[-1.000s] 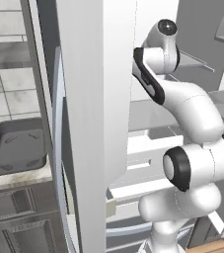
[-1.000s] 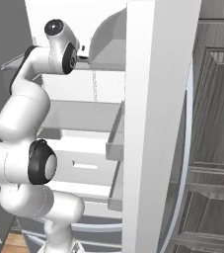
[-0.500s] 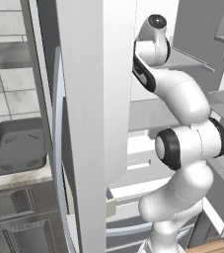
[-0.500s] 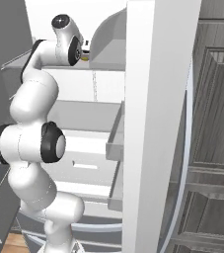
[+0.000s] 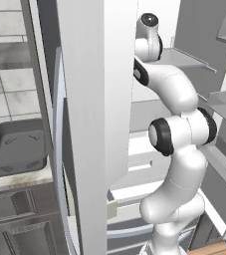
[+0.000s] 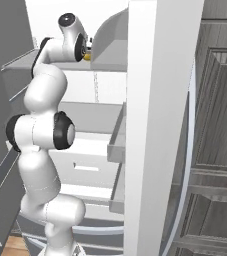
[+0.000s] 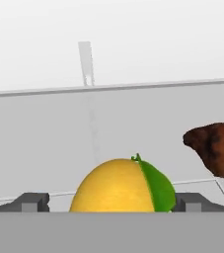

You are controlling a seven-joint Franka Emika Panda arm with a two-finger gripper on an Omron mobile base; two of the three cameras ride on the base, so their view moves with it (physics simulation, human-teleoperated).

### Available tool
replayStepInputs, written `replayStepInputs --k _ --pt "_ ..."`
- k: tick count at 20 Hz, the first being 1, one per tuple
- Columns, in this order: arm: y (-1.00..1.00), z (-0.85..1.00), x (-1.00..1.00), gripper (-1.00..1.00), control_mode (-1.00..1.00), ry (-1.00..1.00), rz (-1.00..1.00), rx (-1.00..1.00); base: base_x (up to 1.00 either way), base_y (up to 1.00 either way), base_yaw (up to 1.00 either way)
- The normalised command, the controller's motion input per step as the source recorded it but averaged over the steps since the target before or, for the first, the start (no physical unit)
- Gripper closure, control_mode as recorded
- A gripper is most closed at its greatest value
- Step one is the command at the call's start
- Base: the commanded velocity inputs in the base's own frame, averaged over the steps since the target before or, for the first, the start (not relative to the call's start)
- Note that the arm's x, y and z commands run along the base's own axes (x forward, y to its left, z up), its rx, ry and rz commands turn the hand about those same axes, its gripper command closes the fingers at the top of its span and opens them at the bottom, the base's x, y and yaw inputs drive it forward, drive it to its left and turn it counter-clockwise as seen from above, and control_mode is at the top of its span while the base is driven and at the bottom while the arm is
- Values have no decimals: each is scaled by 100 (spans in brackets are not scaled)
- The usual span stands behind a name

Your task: Place one lemon and one chicken drumstick in each tupperware on the nearby counter, to pack two identical lunches.

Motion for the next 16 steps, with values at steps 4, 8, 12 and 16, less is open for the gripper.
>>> replayStepInputs --k 4,8,12,16 --pt "0 -6 13 -100 -100 0 0 0 0 0 0" --pt "0 -15 -6 -100 -100 0 0 0 0 0 0" --pt "0 -18 -5 -100 -100 0 -2 0 0 0 0" --pt "0 -17 17 -100 -100 0 -6 0 0 0 0"
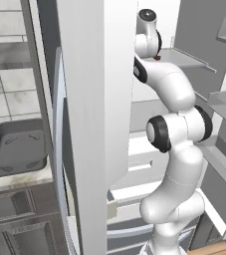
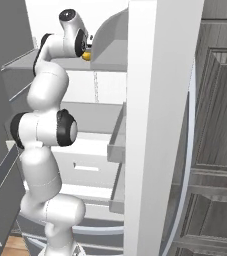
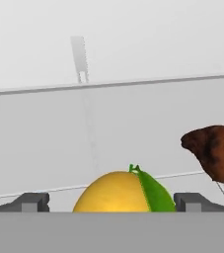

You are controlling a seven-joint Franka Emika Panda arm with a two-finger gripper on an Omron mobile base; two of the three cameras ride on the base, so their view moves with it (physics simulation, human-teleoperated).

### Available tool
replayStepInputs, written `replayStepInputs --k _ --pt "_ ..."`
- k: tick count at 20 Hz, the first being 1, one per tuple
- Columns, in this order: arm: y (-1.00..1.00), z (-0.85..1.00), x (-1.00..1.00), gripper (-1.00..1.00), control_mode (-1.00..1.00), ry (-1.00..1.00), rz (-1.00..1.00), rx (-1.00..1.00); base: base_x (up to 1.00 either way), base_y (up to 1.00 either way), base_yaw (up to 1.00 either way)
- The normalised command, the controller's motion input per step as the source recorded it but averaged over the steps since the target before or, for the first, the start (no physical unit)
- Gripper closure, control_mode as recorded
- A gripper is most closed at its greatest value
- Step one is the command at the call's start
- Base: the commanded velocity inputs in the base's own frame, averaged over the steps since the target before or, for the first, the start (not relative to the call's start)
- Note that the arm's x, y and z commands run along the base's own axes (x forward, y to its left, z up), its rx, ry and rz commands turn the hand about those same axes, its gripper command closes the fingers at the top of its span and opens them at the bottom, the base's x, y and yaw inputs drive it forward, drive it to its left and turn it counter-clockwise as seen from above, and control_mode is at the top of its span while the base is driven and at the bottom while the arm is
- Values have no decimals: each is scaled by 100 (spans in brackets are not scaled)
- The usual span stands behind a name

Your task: Place one lemon and one chicken drumstick in each tupperware on the nearby counter, to pack two identical lunches.

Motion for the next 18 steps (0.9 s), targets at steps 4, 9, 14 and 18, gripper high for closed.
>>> replayStepInputs --k 4,9,14,18 --pt "0 -26 24 -100 -100 0 -5 0 0 0 0" --pt "0 -31 21 -100 -100 0 -4 0 0 0 0" --pt "0 -44 0 -100 -100 5 -6 0 0 0 0" --pt "0 -45 0 -100 -100 9 -7 0 0 0 0"
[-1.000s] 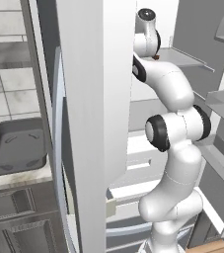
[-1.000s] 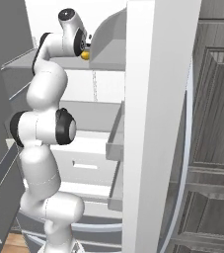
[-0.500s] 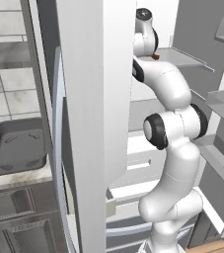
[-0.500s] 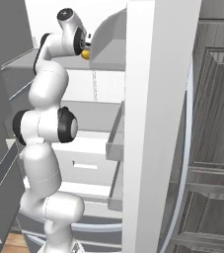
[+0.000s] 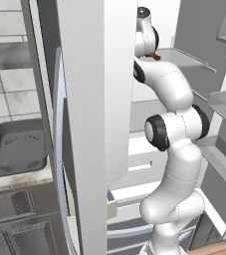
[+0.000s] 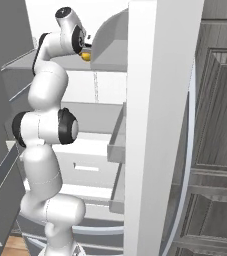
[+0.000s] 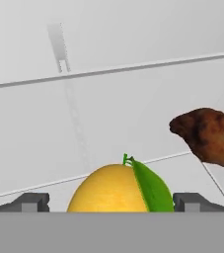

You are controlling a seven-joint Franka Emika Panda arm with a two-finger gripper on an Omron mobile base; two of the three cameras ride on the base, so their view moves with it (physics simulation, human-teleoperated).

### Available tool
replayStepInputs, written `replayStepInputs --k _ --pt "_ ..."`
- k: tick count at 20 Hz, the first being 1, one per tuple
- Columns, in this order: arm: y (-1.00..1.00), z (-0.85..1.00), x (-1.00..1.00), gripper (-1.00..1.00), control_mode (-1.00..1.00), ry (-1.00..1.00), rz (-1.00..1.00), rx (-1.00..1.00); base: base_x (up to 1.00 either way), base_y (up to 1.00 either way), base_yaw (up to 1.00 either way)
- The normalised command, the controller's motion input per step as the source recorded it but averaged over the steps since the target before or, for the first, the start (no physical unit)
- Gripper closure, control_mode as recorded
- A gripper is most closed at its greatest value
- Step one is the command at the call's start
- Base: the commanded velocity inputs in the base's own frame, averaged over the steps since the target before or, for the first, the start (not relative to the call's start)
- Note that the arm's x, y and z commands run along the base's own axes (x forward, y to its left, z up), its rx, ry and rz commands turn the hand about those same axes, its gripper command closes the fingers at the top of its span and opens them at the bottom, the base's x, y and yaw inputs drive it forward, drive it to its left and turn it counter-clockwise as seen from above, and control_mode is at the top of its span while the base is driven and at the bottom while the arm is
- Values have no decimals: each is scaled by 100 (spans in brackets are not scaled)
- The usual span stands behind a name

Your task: Place one lemon and one chicken drumstick in each tupperware on the nearby counter, to pack two identical lunches.

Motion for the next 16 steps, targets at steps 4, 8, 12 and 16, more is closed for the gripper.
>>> replayStepInputs --k 4,8,12,16 --pt "0 -51 15 -100 -100 1 -4 0 0 0 0" --pt "0 -64 27 100 -100 0 -1 0 0 0 0" --pt "0 -35 22 100 -100 -2 0 0 0 0 0" --pt "0 -12 -3 100 -100 -2 0 0 0 0 0"
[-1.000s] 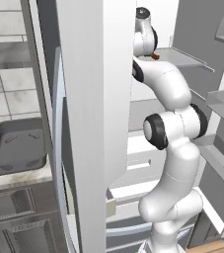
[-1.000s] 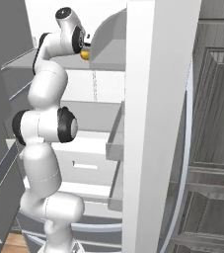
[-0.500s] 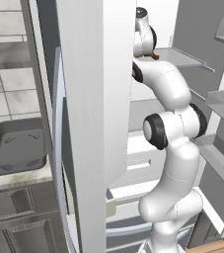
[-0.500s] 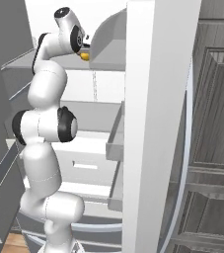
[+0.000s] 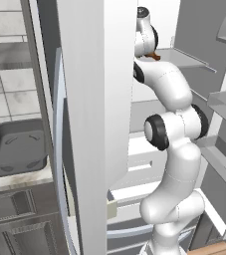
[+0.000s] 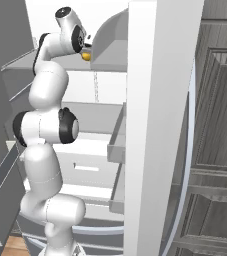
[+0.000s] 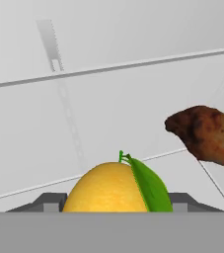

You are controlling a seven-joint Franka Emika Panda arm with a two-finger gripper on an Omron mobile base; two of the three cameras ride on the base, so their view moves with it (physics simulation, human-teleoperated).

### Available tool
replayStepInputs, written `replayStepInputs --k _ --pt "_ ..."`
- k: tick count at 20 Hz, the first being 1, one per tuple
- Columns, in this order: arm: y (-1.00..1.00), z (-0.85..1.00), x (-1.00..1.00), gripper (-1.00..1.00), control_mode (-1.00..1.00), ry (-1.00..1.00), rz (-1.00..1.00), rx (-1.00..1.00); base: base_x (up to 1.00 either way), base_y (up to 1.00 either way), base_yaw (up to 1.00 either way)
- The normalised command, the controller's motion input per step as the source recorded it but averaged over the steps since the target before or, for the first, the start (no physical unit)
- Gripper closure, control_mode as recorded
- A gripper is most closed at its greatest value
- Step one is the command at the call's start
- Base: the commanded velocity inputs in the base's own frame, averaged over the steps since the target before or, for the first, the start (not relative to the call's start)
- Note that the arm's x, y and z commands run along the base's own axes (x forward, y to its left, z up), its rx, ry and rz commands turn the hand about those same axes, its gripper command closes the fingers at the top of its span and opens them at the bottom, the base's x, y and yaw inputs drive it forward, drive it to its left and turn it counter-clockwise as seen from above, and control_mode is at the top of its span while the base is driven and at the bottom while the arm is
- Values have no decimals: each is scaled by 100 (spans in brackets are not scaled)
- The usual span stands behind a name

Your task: Place one lemon and one chicken drumstick in each tupperware on the nearby counter, to pack two identical lunches.

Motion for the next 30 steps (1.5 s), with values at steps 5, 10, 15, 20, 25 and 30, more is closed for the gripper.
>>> replayStepInputs --k 5,10,15,20,25,30 --pt "0 -49 -98 100 -100 0 1 0 0 0 0" --pt "-5 -21 -100 100 -100 -11 4 0 0 0 0" --pt "-18 -23 -100 100 -100 -24 12 0 0 0 0" --pt "-10 -11 -100 100 -100 -7 14 0 0 0 0" --pt "1 0 -100 100 -100 1 13 -1 0 0 0" --pt "4 0 -100 100 -100 2 8 -5 0 0 0"
